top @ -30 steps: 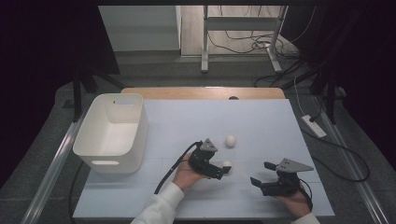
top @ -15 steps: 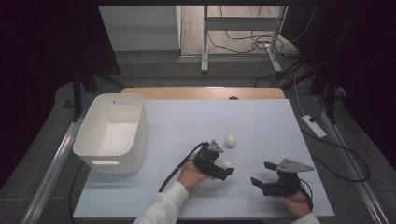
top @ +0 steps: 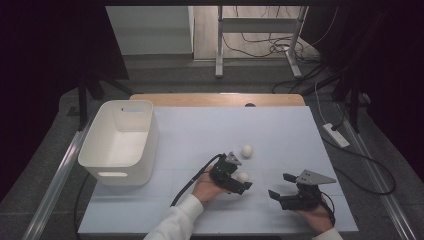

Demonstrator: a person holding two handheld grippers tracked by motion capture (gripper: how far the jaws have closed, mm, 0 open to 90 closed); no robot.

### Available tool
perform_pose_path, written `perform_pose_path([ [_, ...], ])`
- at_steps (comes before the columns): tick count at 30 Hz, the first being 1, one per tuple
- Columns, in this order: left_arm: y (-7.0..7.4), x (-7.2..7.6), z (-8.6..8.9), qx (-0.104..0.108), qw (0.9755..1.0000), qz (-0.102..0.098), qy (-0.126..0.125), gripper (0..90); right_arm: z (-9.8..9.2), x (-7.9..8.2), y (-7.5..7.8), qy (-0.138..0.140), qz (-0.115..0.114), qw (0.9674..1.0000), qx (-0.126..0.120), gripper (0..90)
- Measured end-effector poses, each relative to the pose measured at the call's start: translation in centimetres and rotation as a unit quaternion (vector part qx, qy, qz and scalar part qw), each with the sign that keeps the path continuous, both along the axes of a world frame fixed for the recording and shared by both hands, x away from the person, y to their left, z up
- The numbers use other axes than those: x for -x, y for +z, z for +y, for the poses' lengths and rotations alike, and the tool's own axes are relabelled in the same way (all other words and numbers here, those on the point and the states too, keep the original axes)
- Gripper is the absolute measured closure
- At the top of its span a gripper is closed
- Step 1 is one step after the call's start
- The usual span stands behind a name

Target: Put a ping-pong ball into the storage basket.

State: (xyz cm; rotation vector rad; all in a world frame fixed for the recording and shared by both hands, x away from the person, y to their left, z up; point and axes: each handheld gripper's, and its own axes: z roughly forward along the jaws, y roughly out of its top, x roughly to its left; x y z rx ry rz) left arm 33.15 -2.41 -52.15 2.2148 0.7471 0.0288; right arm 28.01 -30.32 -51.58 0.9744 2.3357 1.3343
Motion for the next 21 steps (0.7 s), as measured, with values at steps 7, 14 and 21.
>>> perform_pose_path([
  [7, 0.11, 0.07, 0.06, 0.002, 1.0, -0.005, -0.004, 19.5, -0.02, 0.03, 0.04, 0.0, 0.0, 1.0, 0.002, 12.5],
  [14, 0.13, 0.14, 0.01, 0.005, 0.9999, -0.007, -0.007, 27.1, -0.04, 0.02, 0.05, -0.001, -0.001, 1.0, 0.002, 12.5],
  [21, 0.21, 0.37, -0.06, 0.001, 0.9998, -0.012, -0.015, 38.3, -0.02, 0.03, 0.03, 0.0, -0.001, 1.0, 0.001, 12.5],
])
